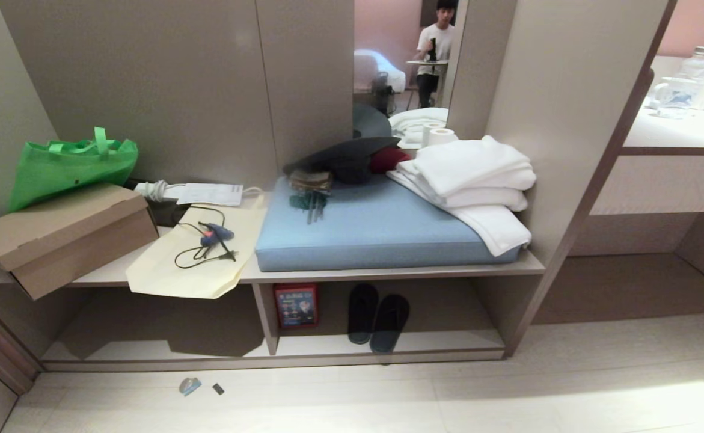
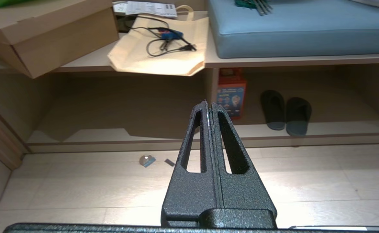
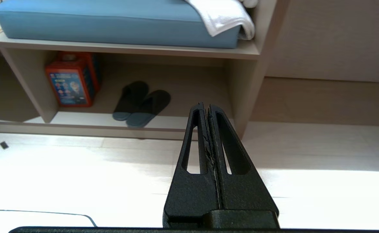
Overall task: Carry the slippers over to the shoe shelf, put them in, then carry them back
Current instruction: Pick up the slippers in the shoe cabinet
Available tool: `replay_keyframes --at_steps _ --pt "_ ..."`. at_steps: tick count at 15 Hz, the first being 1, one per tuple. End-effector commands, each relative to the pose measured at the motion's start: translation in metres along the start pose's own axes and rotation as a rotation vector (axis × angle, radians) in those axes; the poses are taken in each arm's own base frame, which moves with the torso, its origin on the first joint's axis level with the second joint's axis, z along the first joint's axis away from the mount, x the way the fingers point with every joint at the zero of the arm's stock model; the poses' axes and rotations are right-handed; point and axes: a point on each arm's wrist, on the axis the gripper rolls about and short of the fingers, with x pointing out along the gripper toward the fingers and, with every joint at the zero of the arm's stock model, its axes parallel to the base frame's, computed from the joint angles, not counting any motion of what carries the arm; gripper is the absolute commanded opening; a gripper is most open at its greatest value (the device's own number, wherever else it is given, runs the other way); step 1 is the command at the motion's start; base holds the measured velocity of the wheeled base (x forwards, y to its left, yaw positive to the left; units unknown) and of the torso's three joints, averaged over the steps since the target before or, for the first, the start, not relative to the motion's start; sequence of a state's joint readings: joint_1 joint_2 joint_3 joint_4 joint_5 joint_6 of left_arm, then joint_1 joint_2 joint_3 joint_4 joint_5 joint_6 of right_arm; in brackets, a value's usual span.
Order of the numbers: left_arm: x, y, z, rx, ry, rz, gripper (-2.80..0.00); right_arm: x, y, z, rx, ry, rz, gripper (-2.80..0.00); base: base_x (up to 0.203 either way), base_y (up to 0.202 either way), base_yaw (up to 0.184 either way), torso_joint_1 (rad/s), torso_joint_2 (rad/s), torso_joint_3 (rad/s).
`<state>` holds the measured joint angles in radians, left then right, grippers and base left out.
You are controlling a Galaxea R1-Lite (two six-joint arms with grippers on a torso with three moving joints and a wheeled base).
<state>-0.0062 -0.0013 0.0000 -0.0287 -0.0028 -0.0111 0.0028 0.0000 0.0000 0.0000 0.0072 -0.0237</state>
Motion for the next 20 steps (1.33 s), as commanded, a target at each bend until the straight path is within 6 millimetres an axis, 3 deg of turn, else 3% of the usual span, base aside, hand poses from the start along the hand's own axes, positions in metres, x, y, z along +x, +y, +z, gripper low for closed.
replay_keyframes --at_steps 1,15,20 --pt "0.0006 0.0 -0.0021 -0.001 0.009 0.0 -2.8 0.0 0.0 0.0 -0.001 0.0 0.001 -2.8 0.0 0.197 -0.001 -0.001 0.0 0.006" --pt "0.0006 0.0 -0.0019 -0.001 0.007 0.0 -2.8 0.0 0.0 0.0 -0.001 0.0 0.001 -2.8 0.0 0.194 -0.002 0.002 0.0 0.002" --pt "0.0006 0.0 -0.0019 0.0 0.007 0.0 -2.8 0.0001 0.0 0.0 -0.001 0.002 0.001 -2.8 0.0 0.052 0.0 0.001 0.0 0.001"
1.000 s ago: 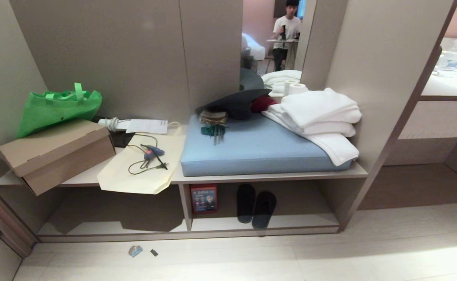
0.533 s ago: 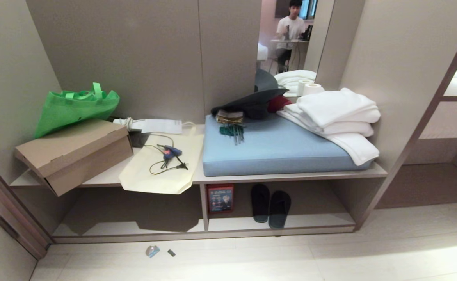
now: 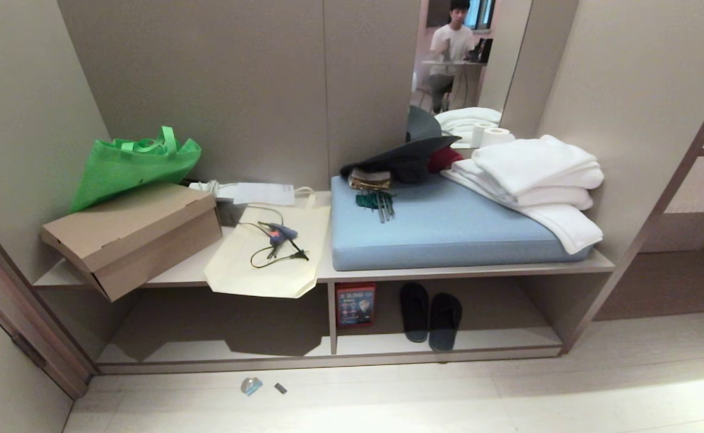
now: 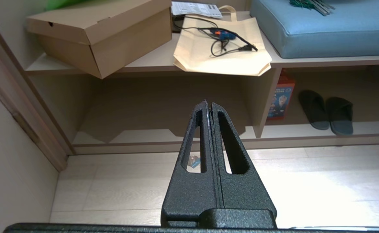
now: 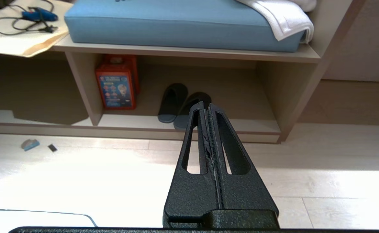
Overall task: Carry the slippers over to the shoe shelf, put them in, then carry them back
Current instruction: Pick up the slippers in the shoe cabinet
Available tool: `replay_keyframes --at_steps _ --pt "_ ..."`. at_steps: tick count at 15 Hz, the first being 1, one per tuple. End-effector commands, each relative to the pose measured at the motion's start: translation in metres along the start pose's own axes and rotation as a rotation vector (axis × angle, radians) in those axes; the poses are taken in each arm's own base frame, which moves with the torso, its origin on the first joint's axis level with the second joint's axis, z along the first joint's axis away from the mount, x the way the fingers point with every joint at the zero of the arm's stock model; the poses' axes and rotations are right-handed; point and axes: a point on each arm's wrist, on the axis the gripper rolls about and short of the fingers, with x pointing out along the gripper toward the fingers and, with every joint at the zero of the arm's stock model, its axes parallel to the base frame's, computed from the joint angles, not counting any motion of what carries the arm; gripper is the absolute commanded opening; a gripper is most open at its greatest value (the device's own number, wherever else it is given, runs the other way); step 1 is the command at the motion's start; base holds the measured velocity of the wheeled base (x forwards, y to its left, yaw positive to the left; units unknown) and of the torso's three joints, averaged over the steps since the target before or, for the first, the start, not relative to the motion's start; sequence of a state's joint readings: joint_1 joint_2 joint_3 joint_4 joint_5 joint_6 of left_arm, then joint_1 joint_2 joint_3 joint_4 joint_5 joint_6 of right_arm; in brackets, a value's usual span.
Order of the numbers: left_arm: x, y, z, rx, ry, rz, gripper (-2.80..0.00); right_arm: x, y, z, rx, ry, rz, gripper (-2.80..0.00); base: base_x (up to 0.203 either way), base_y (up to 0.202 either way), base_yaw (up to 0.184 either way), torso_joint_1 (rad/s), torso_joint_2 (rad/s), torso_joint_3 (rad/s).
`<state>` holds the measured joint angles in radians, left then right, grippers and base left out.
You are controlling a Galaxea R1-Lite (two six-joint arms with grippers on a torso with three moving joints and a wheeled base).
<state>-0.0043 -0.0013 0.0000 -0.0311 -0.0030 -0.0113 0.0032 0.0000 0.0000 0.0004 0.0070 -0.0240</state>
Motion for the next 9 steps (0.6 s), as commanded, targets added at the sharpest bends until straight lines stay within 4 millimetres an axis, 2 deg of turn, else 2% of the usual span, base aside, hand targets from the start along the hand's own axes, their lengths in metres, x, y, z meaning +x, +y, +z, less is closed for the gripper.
replay_keyframes --at_steps 1,9 --pt "0.0006 0.0001 -0.002 -0.001 0.008 -0.001 -2.8 0.0 0.0 0.0 0.0 0.0 0.001 -2.8 0.0 0.0 0.0 0.0 0.0 0.0" --pt "0.0006 0.0001 -0.002 -0.001 0.008 -0.001 -2.8 0.0001 0.0 0.0001 0.0 0.0 0.001 -2.8 0.0 0.0 0.0 0.0 0.0 0.0"
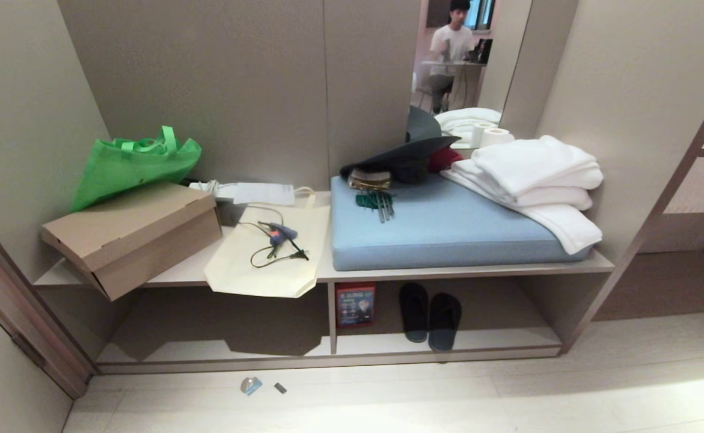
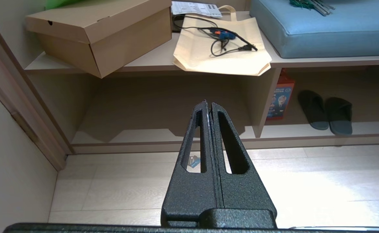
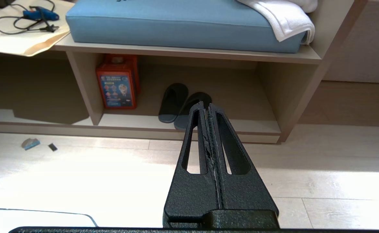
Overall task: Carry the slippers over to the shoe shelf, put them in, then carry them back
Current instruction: Pick up the slippers in the shoe cabinet
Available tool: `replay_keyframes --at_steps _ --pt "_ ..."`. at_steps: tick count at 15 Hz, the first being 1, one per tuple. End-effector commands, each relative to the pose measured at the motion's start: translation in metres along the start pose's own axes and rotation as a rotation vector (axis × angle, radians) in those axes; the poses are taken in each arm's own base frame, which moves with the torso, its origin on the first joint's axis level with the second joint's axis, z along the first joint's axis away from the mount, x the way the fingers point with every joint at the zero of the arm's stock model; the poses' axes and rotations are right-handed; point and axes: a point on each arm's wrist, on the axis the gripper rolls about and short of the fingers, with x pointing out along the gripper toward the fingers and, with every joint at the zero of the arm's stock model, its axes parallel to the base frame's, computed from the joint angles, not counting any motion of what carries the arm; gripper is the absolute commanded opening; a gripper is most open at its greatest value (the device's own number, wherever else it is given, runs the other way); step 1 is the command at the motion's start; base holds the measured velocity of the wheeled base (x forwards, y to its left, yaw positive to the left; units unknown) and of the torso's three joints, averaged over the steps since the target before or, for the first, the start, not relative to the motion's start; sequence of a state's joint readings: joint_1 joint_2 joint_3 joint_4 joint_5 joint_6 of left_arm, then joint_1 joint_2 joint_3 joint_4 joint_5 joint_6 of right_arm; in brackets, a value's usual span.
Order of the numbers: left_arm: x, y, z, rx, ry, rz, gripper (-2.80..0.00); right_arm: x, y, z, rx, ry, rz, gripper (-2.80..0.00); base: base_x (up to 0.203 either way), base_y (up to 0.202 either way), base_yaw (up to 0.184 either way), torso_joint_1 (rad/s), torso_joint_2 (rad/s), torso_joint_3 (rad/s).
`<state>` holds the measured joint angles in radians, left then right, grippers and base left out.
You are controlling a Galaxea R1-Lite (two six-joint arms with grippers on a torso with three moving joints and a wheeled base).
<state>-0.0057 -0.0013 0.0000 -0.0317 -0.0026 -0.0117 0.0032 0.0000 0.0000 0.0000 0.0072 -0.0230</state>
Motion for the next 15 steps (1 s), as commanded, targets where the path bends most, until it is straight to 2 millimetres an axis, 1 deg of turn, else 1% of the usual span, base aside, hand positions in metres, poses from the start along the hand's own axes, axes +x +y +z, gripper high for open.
replay_keyframes --at_steps 1,8,13,15 --pt "0.0006 0.0 -0.0021 -0.001 0.008 -0.001 -2.8 0.0001 0.0 0.0 0.0 0.001 0.0 -2.8 0.0 0.0 0.0 0.0 0.0 0.0" --pt "0.0006 0.0001 -0.0026 0.001 0.014 0.001 -2.8 0.0 0.0 0.0 -0.001 0.0 0.0 -2.8 0.0 0.0 0.0 0.0 0.0 0.0" --pt "0.0006 0.0001 -0.0024 -0.001 0.011 0.001 -2.8 0.0001 0.0 0.0 -0.001 0.001 0.0 -2.8 0.181 -0.001 -0.001 0.003 0.0 0.002" --pt "0.0006 0.0001 -0.0024 -0.001 0.011 0.001 -2.8 0.0 0.0 0.0 -0.002 0.0 0.0 -2.8 0.104 0.0 0.0 0.008 0.0 0.002"
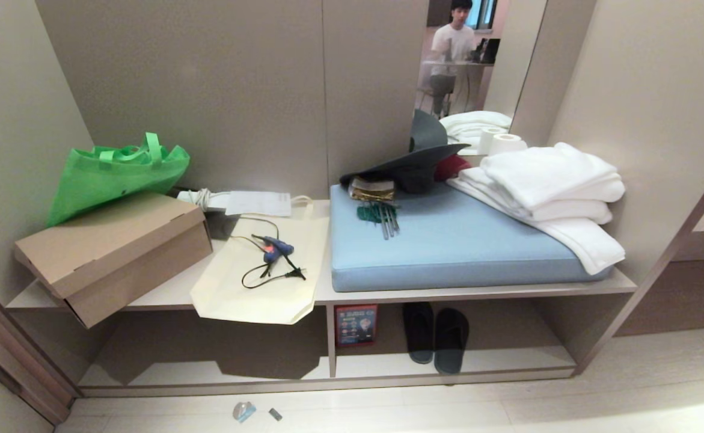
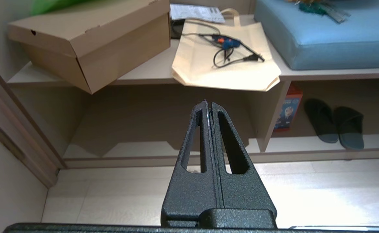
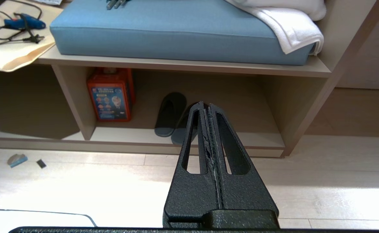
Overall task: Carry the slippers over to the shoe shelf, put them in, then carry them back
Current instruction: Pick up the slippers in the shoe cabinet
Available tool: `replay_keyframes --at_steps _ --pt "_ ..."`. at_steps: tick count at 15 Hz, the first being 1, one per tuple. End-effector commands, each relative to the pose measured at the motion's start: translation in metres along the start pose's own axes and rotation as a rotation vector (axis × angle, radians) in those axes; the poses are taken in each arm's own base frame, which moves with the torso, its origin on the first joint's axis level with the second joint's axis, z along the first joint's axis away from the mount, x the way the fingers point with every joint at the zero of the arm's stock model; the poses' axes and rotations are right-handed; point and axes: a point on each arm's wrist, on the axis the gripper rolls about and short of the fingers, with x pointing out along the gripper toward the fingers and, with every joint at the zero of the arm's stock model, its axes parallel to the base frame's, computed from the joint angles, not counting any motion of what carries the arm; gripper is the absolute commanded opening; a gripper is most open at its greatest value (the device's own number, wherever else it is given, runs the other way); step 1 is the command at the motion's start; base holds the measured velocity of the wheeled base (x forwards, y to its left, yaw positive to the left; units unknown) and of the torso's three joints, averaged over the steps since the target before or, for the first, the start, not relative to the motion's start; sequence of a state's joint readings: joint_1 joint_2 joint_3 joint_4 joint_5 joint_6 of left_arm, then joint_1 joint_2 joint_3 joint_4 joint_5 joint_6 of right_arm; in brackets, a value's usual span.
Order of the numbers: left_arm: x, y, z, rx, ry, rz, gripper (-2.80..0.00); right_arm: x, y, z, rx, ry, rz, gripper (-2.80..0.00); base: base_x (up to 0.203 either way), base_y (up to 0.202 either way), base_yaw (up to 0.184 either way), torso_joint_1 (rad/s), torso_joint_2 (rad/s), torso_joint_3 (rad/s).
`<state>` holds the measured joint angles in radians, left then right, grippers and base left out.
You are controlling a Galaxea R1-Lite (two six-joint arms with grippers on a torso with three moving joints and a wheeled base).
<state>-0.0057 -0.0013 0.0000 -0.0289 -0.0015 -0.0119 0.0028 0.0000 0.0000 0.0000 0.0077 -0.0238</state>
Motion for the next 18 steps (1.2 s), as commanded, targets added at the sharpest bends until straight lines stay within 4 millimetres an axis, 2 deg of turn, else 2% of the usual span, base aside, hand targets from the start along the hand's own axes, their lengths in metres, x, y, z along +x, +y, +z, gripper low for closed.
replay_keyframes --at_steps 1,13,18 --pt "0.0006 0.0 -0.0019 0.0 0.007 0.0 -2.8 0.0001 0.0 0.0 -0.001 0.002 0.0 -2.8 0.0 0.0 0.0 0.0 0.0 0.0" --pt "0.0006 0.0001 -0.0021 0.006 0.009 0.001 -2.8 0.0001 0.0 -0.0001 -0.001 0.003 0.0 -2.8 0.0 0.0 0.0 0.0 0.0 -0.003" --pt "0.0006 0.0001 -0.0021 0.006 0.009 0.003 -2.8 0.0 0.0 0.0 -0.001 0.0 0.0 -2.8 0.0 0.0 0.0 0.004 0.0 -0.176"
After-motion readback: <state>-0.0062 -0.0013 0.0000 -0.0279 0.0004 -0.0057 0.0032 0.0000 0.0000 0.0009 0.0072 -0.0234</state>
